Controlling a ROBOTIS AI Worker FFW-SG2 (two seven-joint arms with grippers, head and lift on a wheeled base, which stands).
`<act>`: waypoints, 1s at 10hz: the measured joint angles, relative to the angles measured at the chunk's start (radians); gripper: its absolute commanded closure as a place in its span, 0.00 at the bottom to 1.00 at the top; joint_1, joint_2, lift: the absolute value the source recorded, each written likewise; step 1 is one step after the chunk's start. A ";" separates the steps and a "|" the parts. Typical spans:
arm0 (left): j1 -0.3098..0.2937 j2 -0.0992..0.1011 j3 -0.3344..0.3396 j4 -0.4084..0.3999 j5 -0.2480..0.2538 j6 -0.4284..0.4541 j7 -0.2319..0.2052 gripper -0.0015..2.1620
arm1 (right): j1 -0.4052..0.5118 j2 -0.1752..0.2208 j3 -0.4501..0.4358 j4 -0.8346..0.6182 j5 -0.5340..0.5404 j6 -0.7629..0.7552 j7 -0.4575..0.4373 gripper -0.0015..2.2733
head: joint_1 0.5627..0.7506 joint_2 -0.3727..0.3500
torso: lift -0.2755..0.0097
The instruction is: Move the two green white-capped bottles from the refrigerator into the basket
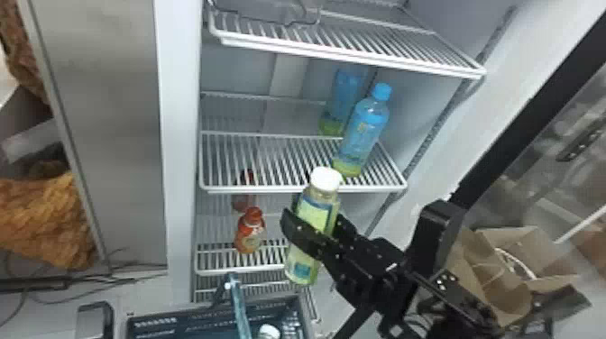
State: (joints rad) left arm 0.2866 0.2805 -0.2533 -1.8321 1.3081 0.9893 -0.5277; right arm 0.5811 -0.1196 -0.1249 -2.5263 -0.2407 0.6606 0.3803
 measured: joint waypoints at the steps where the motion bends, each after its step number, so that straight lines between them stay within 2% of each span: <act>1: 0.000 0.000 0.000 0.000 0.000 0.007 0.000 0.54 | 0.010 0.000 -0.002 -0.005 0.000 0.025 0.007 0.38 | 0.70 0.03 | 0.95; 5: -0.002 0.002 -0.002 0.000 0.000 0.013 0.000 0.54 | 0.023 -0.005 -0.016 -0.037 -0.001 0.197 0.038 0.38 | 0.70 0.03 | 0.95; 10: -0.002 0.001 -0.004 0.000 -0.002 0.015 0.000 0.54 | -0.010 -0.034 -0.006 -0.034 -0.070 0.476 0.058 0.38 | 0.70 0.03 | 0.95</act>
State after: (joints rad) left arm 0.2846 0.2817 -0.2572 -1.8321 1.3062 1.0039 -0.5277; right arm 0.5716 -0.1539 -0.1311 -2.5604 -0.3104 1.1365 0.4386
